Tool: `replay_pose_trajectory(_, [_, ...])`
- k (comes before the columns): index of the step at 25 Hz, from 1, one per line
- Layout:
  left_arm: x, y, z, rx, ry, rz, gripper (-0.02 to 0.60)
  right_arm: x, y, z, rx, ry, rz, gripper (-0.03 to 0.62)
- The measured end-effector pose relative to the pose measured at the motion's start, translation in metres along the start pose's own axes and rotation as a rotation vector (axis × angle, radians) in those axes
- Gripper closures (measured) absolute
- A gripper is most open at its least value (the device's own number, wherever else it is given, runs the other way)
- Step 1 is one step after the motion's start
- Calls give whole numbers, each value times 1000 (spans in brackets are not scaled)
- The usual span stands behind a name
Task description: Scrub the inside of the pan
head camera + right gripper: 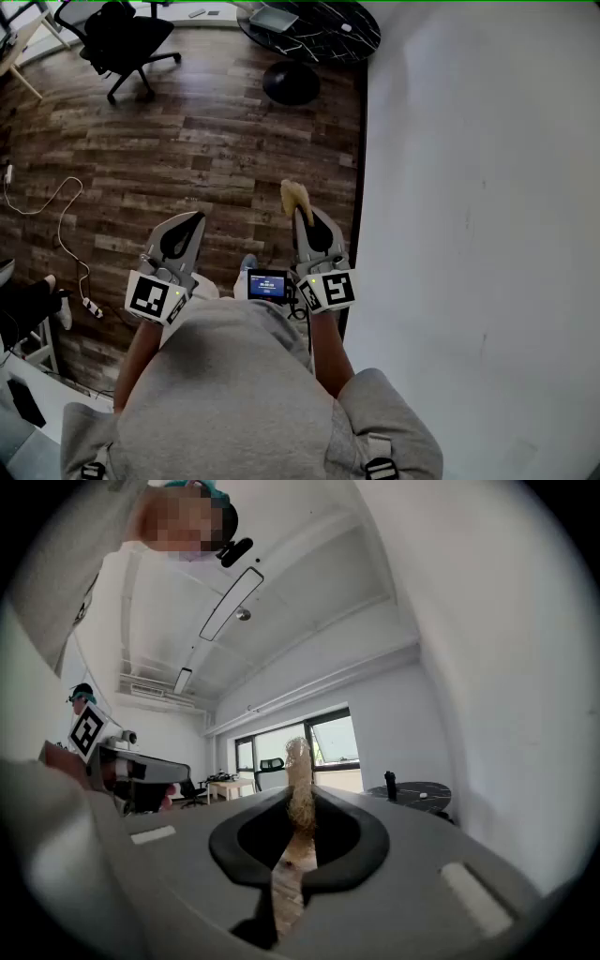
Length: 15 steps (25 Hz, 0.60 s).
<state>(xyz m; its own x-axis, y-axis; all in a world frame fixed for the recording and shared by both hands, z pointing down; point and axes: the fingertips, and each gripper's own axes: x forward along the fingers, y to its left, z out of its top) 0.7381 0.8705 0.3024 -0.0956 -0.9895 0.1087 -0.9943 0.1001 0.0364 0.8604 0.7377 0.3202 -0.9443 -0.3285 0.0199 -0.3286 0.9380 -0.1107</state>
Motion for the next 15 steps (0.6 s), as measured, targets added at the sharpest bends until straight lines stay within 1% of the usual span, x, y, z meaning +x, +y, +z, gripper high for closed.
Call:
replay_pose_trajectory(4, [62,53,-10,-54,20,9,583,79,-25,8,-82,-3,90,546])
replay_pose_trajectory(7, [106,94,-20,-70,28,15,583,136,-50,5,-103,7,117,545])
replay_pose_trajectory(12, [204,178,-26,-40,17,-10,584,248,-110,1,-134,64,63,543])
replay_pose_trajectory(15, [273,229,-24,-44,35,-67,583,314,-150,9,-161,116,15,543])
